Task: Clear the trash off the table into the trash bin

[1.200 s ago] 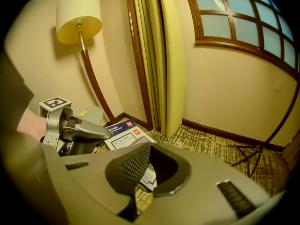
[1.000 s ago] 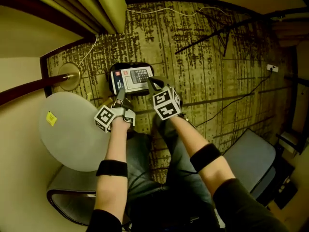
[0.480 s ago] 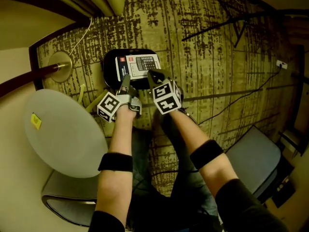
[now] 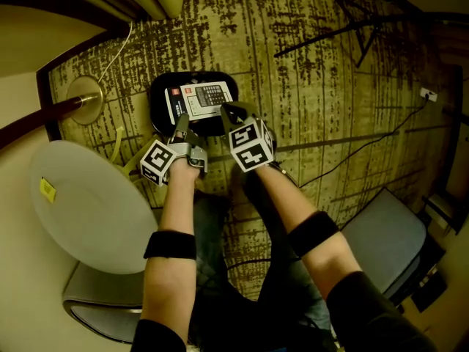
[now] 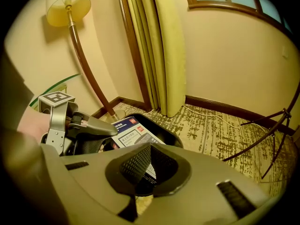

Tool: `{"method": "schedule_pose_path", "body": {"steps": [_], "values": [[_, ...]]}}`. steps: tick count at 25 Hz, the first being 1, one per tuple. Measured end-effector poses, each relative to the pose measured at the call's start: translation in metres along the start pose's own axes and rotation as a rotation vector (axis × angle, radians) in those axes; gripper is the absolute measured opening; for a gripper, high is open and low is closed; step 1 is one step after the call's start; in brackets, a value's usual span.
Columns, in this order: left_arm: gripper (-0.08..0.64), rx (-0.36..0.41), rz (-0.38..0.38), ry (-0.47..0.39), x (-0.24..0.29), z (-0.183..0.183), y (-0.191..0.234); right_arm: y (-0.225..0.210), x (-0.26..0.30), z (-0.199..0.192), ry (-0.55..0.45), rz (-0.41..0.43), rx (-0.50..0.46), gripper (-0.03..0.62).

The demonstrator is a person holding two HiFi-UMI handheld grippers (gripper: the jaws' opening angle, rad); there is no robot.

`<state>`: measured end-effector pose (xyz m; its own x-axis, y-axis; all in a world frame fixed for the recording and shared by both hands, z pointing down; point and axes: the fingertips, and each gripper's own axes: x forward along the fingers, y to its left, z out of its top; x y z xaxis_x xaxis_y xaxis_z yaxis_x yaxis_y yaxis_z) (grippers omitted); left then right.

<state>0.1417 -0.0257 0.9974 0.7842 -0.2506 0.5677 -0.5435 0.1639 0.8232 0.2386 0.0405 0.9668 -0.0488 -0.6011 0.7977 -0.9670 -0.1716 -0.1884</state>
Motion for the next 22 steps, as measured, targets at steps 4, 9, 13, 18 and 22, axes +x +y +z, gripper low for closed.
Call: {"method": "schedule_pose_path", "body": {"steps": [4,9,13,18,22], "values": [[0.003,0.000,0.051,0.002,0.007,-0.001,0.013,-0.005,0.001,-0.005,0.005,-0.001,0.001,0.000],[0.262,0.013,0.080,0.029,0.018,-0.007,0.017,-0.014,0.001,-0.011,0.014,-0.005,0.010,0.000],[0.262,0.022,0.094,0.045,0.015,-0.015,0.009,-0.017,-0.008,-0.011,0.023,-0.009,0.020,0.000],[0.259,0.060,0.069,0.062,-0.006,-0.025,-0.031,-0.012,-0.039,0.009,0.014,-0.012,0.029,0.000],[0.113,0.142,0.029,0.073,-0.039,-0.037,-0.093,-0.004,-0.087,0.041,-0.002,-0.021,0.033,0.000]]}}
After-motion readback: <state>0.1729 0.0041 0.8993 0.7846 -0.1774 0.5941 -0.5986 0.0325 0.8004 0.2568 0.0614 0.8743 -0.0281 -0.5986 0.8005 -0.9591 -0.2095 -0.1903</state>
